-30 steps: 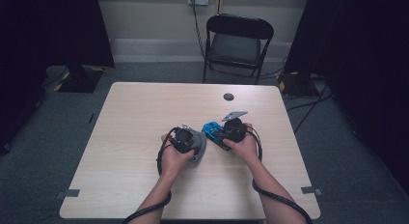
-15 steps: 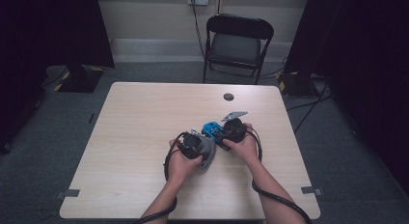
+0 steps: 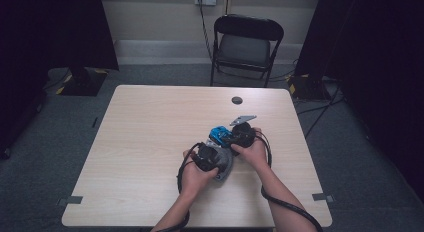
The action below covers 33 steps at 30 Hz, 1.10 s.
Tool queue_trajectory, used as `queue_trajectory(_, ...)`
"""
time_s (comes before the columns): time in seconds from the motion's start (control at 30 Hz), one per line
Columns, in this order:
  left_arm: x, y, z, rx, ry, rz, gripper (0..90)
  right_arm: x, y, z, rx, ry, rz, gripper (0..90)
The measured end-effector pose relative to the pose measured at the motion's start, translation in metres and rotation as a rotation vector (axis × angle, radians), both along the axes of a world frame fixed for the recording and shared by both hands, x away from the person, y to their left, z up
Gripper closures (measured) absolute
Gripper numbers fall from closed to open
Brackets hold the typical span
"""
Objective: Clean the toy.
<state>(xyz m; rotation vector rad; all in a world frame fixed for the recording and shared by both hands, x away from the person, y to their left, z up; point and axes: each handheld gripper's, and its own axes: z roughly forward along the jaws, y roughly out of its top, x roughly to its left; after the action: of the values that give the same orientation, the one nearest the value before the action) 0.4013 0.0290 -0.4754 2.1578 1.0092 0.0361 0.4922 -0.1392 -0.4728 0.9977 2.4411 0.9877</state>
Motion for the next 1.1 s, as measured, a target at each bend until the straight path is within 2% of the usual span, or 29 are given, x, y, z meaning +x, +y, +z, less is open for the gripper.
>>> queue_trajectory(0.2,-0.006,-0.006,-0.001,-0.036,-0.006,-0.021,71.0,0.000,0.000,0.000,0.001,0.000,0.000,47.6)
queue_trajectory(0.57,-0.013,-0.012,-0.001,-0.064,-0.015,-0.060,71.0,0.000,0.000,0.000,0.000,0.000,0.000,47.6)
queue_trajectory(0.63,-0.014,-0.012,-0.001,-0.085,-0.015,-0.076,70.9,0.000,0.000,0.000,-0.001,-0.002,-0.001,47.6)
queue_trajectory(0.77,-0.017,-0.014,0.001,-0.095,-0.006,-0.115,70.8,-0.001,0.001,0.000,-0.003,0.001,-0.003,47.6)
queue_trajectory(0.93,-0.022,-0.011,0.003,-0.104,-0.015,-0.141,70.6,0.000,0.001,0.000,-0.004,0.001,-0.001,47.6)
queue_trajectory(1.1,-0.025,-0.005,0.012,-0.114,-0.038,-0.161,70.6,0.000,0.001,0.000,-0.005,0.001,-0.001,47.6)
